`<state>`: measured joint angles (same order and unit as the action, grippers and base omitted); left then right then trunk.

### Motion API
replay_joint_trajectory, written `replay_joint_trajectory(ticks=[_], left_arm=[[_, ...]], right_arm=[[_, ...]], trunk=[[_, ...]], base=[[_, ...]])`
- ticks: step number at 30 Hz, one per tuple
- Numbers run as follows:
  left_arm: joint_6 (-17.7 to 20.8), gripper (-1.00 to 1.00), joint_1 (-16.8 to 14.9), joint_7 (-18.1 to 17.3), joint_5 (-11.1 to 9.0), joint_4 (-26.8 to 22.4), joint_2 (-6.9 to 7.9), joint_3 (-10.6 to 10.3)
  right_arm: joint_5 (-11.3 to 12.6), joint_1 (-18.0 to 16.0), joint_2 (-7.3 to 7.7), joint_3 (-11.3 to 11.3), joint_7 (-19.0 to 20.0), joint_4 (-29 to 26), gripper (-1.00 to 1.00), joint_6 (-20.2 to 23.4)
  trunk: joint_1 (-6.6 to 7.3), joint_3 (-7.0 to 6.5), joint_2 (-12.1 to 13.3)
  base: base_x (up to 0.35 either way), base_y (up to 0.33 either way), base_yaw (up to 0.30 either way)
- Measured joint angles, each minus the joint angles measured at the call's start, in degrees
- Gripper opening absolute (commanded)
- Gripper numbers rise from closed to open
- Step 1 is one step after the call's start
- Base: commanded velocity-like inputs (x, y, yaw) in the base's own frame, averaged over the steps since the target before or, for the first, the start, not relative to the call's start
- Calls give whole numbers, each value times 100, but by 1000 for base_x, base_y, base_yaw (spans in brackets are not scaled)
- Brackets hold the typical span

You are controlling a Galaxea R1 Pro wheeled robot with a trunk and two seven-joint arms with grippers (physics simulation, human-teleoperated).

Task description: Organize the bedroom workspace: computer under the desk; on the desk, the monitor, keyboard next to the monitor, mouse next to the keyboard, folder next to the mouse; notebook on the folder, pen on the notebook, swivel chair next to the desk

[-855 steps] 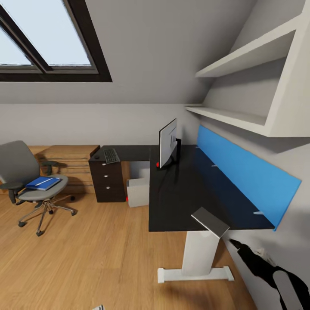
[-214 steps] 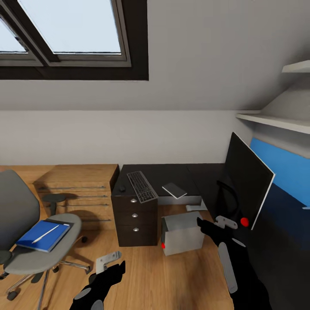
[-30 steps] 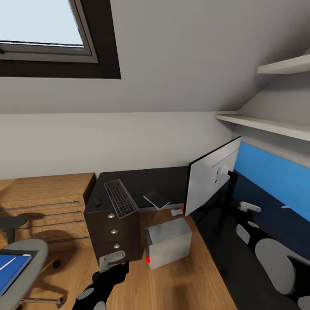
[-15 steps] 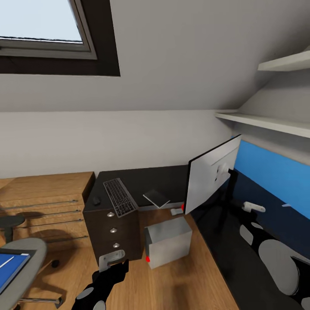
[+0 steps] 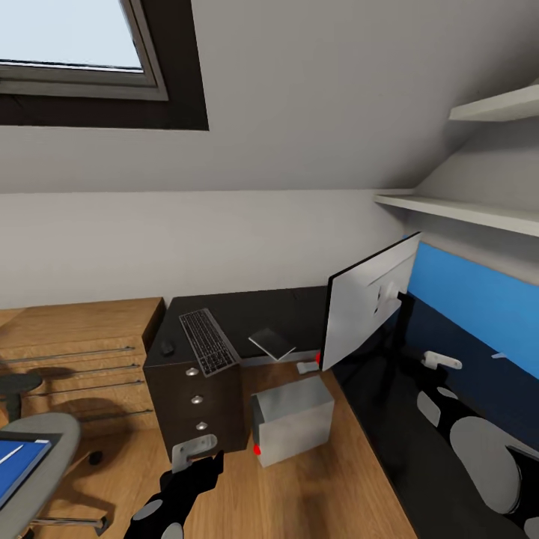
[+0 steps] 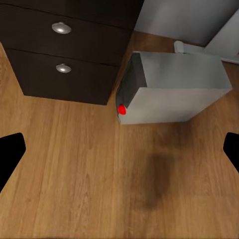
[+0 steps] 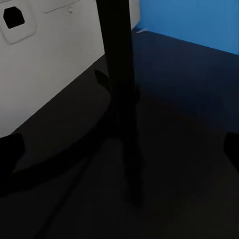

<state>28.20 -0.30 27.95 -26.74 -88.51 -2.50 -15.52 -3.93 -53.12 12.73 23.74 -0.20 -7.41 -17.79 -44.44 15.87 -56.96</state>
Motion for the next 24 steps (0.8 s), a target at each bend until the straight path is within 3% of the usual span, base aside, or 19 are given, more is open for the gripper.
replay_joint_trajectory(ticks=[9,15,24], left_arm=[[1,100,6,1,9,15,9,-3],[1,100,6,1,9,14,9,-6],[1,100,6,-1,2,11,4,-9]], right_arm=[[-8,0,4,0,-11,9,100,-58],[-18,0,7,1,-31,11,100,-77],[-21,1,2,13,-422,15,100,-76]], trunk=[[3,0,-1],[1,0,0],[1,0,0]], base=[[230,-55,0],[82,-31,0],[139,-24,0]])
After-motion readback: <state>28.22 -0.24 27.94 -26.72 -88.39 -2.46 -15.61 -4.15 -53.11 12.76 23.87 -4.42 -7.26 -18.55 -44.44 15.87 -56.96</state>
